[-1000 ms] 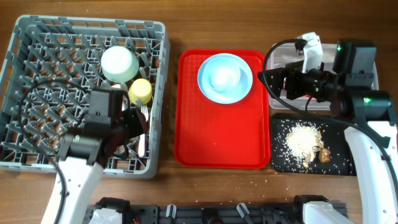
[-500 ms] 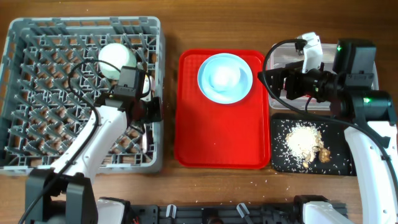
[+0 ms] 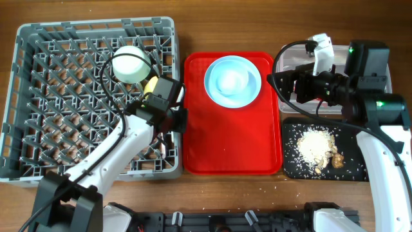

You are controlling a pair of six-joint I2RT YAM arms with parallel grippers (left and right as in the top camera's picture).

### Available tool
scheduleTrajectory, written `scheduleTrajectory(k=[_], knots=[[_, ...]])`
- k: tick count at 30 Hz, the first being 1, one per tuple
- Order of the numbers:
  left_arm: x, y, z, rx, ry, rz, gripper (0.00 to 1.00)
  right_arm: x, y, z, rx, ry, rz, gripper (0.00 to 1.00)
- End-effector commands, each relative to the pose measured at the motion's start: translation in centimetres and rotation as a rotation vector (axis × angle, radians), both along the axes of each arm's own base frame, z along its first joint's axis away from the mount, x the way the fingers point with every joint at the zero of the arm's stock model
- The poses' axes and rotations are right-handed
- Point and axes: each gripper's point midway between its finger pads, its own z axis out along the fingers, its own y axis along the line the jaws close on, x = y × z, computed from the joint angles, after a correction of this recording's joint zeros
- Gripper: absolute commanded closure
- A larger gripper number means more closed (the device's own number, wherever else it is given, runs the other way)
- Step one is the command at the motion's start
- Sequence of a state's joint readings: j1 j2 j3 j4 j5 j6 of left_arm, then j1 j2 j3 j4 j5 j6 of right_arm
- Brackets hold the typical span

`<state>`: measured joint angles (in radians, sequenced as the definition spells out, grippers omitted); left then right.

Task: Sort waste into correct bins and load items into the dishwasher rack
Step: 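Move the left gripper right to the light-blue plate on the tray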

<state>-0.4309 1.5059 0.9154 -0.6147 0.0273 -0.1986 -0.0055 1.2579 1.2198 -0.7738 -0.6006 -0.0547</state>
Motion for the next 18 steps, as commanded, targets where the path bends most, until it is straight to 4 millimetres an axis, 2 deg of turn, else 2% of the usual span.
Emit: scheduleTrajectory(k=[1,8,14,18], knots=[[-0.1,0.6,-0.2,0.053,-0.003,-0.005,0.71,0.1,0.0,-0.2,-0.011,-0.006,0.009,0.00],[-2.2,1.6,-0.9,0.103,0.082,-0.037,0.78,0.1,0.0,-0.2,-0.011,-0.006,0.009,0.00],[-1.7,-0.1,-0.6,0.018,0.064,-0.059,0.76,0.1,0.0,-0.2,-0.011,-0.006,0.009,0.00],[-1.9,-0.2,-0.6,0.018,0.070,-0.065,0.76,0.1,0.0,-0.2,-0.011,-0.006,0.009,0.00]])
